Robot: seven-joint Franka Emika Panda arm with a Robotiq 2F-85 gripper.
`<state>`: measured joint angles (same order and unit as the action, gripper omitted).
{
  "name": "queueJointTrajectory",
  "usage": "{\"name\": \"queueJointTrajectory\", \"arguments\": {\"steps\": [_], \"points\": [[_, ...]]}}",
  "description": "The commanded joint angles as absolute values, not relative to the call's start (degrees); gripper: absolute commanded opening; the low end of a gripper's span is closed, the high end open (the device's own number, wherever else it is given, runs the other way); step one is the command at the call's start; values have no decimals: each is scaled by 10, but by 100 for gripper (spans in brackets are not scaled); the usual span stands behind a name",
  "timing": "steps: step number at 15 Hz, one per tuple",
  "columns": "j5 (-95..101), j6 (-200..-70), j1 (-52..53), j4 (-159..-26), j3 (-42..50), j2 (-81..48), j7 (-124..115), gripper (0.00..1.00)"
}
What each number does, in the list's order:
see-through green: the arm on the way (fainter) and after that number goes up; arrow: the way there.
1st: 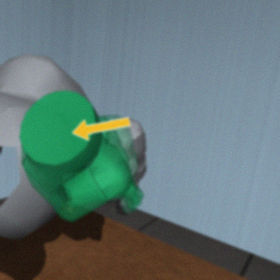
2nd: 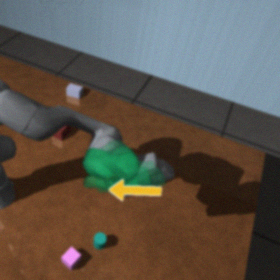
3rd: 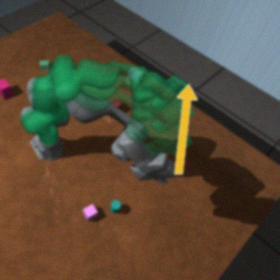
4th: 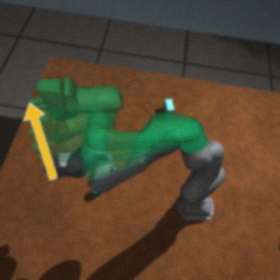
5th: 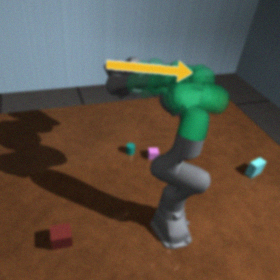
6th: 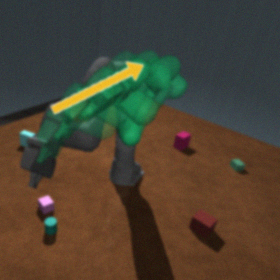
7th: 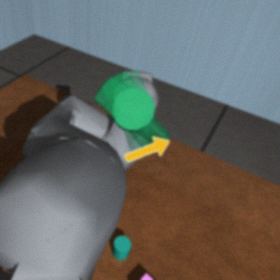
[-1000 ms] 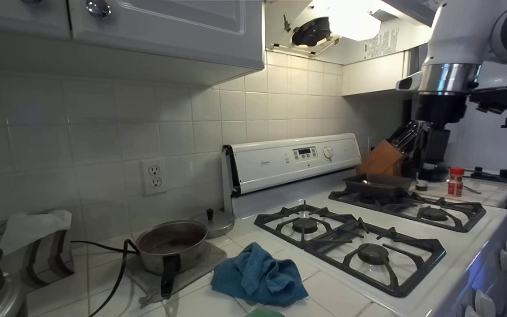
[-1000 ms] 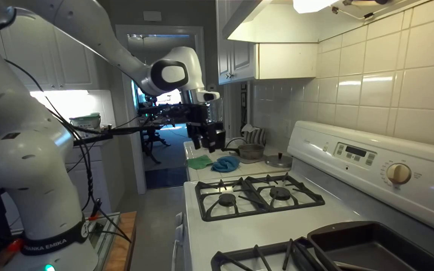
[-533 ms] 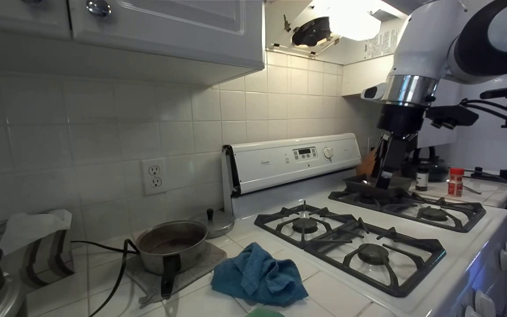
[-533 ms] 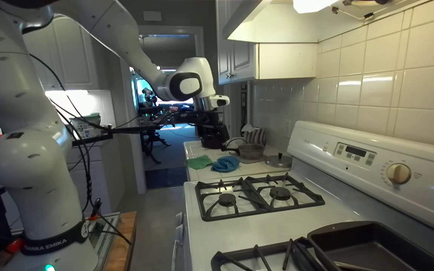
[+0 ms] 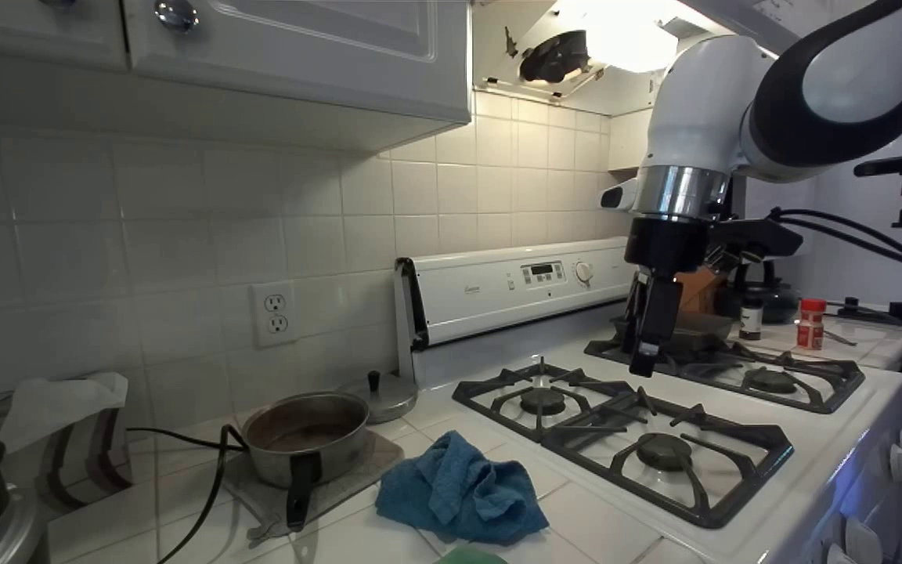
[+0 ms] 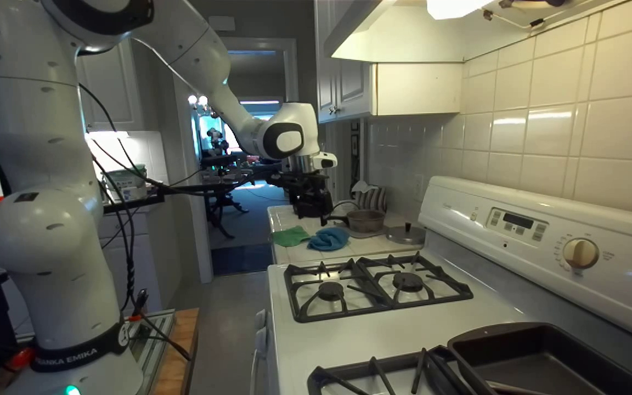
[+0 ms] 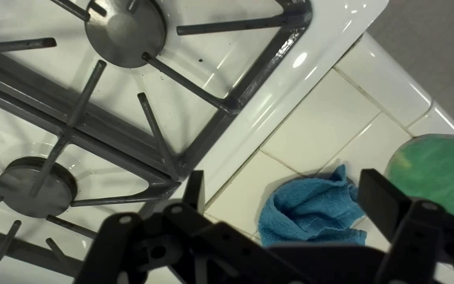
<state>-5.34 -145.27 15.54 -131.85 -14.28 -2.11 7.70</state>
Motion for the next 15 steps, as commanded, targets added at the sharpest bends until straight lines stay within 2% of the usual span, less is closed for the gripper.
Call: {"name": "queueJointTrajectory", "arguments": {"steps": [1, 5, 6, 15], "points": [[45, -1413, 191, -1319, -173, -19, -58, 100], [117, -1350, 248, -1280, -223, -44, -229, 100], [81, -1384, 228, -1308, -211, -28, -158, 100], [97, -1363, 247, -1296, -223, -31, -216, 100]]}}
